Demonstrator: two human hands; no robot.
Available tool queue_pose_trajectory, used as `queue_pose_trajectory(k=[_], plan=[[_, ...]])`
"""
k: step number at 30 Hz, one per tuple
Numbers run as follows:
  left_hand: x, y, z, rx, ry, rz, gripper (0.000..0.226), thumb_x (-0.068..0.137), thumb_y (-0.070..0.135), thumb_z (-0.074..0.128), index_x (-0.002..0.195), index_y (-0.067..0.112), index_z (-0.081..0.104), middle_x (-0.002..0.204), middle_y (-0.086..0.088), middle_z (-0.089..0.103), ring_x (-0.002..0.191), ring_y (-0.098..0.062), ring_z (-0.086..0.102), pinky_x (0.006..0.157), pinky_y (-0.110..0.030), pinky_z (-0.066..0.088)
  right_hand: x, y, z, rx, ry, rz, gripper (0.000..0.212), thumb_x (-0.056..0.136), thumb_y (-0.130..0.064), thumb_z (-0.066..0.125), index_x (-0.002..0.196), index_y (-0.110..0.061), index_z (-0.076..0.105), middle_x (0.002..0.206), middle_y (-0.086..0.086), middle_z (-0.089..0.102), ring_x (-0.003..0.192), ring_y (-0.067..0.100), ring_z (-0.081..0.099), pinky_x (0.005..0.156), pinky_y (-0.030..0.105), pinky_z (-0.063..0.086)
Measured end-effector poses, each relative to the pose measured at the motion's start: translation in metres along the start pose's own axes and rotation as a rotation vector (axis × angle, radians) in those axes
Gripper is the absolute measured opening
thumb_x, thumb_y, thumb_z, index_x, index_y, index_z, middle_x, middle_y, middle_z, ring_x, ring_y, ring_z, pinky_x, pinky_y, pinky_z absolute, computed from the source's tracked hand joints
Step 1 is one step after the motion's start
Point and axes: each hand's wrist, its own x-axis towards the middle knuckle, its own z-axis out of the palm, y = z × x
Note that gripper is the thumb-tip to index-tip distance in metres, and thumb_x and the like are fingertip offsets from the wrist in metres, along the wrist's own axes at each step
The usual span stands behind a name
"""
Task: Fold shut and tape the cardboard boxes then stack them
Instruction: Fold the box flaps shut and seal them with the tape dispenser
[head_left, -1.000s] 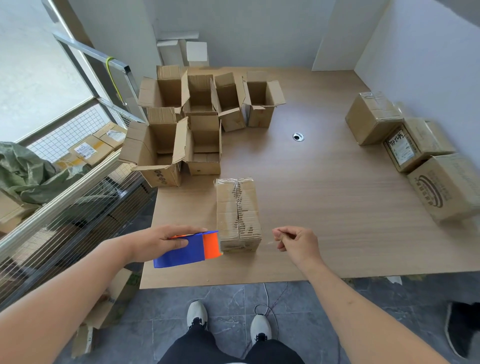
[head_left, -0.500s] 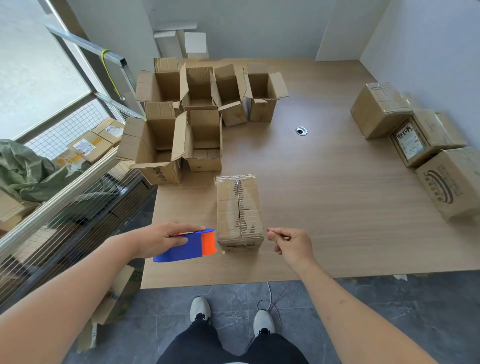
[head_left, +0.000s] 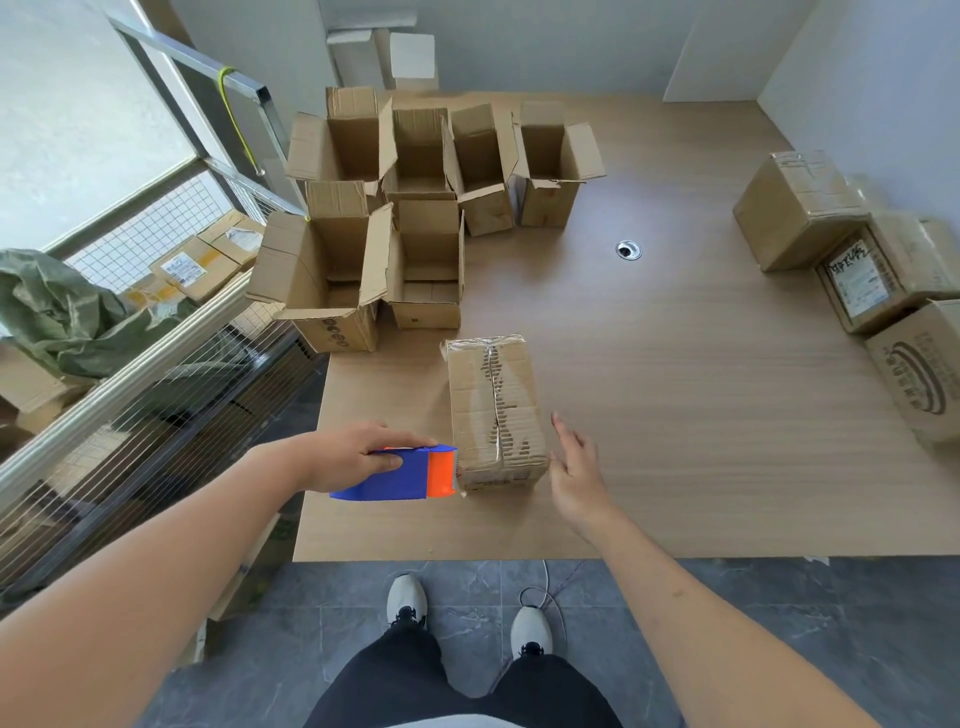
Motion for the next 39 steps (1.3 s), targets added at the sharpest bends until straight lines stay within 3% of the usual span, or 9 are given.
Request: queue_pose_trajectory(k=[3,7,13,23,28,30,34,36,39], plan=[[0.002,-0.001,0.002,0.003,0.007,0.010,0.046,0.110,0.035,0.041,0.141,0.069,0.036,0.126,0.010,0.050,0.114,-0.014,0.050,0.103,-0.039,0.040,-0.005,-0.012,0.008,-0.321,0.225,-0.344,0.049,0.109,-0.038,0.031,0.157,-0.032,0.033,0.162,0.001,0.032,0.150,0.019,0.028,0.120,0.037,0.028],[0.005,-0.006,0.006,-0.012,0.008,0.040,0.048,0.110,0.034,0.042,0.142,0.068,0.036,0.124,0.010,0.051,0.114,-0.014,0.050,0.100,-0.036,0.038,0.002,-0.020,0.031,-0.810,0.027,-0.766,0.062,0.104,-0.064,0.030,0.161,-0.044,0.015,0.172,0.001,0.009,0.158,0.023,0.009,0.127,0.044,0.010],[0.004,-0.030,0.018,-0.130,0.014,0.091,0.051,0.110,0.032,0.044,0.140,0.073,0.035,0.124,0.014,0.052,0.117,-0.010,0.050,0.104,-0.034,0.038,0.012,-0.004,0.047,-0.945,0.265,-0.906,0.058,0.102,-0.055,0.047,0.157,-0.041,0.034,0.166,0.004,0.030,0.151,0.031,0.034,0.119,0.052,0.033],[-0.009,-0.077,0.041,-0.193,0.098,0.094,0.047,0.104,0.046,0.039,0.144,0.069,0.032,0.119,0.019,0.054,0.115,-0.013,0.054,0.106,-0.045,0.042,0.008,-0.011,0.044,-0.935,0.208,-0.840,0.066,0.101,-0.060,0.046,0.159,-0.032,0.032,0.167,0.000,0.026,0.153,0.026,0.029,0.122,0.051,0.027],[0.002,-0.056,0.050,-0.060,0.170,0.046,0.048,0.109,0.045,0.035,0.140,0.078,0.020,0.109,0.012,0.051,0.098,-0.009,0.055,0.085,-0.032,0.044,0.002,-0.023,0.041,-0.918,0.075,-0.698,0.069,0.099,-0.066,0.037,0.161,-0.040,0.023,0.170,-0.008,0.014,0.157,0.020,0.015,0.126,0.047,0.012],[0.008,-0.042,0.052,0.018,0.190,-0.007,0.044,0.108,0.047,0.032,0.145,0.070,0.022,0.107,0.007,0.052,0.095,-0.013,0.055,0.081,-0.032,0.042,0.000,-0.027,0.043,-0.878,0.072,-0.647,0.069,0.096,-0.067,0.038,0.159,-0.041,0.028,0.170,-0.010,0.016,0.157,0.019,0.015,0.127,0.047,0.010],[0.025,-0.016,0.047,0.065,0.150,-0.038,0.041,0.110,0.038,0.031,0.150,0.043,0.038,0.122,-0.001,0.063,0.106,-0.025,0.058,0.093,-0.041,0.045,-0.005,-0.034,0.055,-0.832,0.135,-0.610,0.067,0.093,-0.067,0.041,0.153,-0.035,0.045,0.165,-0.005,0.032,0.154,0.025,0.026,0.124,0.051,0.017],[0.031,-0.014,0.042,0.137,0.113,-0.091,0.037,0.110,0.035,0.031,0.144,0.034,0.045,0.124,-0.001,0.063,0.105,-0.025,0.057,0.088,-0.039,0.042,-0.004,-0.034,0.057,-0.826,0.138,-0.598,0.066,0.092,-0.066,0.044,0.151,-0.036,0.046,0.165,-0.005,0.033,0.153,0.026,0.027,0.124,0.052,0.017],[0.031,-0.025,0.043,0.189,0.035,-0.158,0.038,0.110,0.033,0.031,0.144,0.032,0.046,0.127,-0.005,0.062,0.110,-0.029,0.056,0.095,-0.040,0.044,-0.002,-0.033,0.057,-0.824,0.119,-0.595,0.067,0.091,-0.067,0.045,0.151,-0.038,0.043,0.165,-0.007,0.031,0.154,0.025,0.025,0.125,0.051,0.014]])
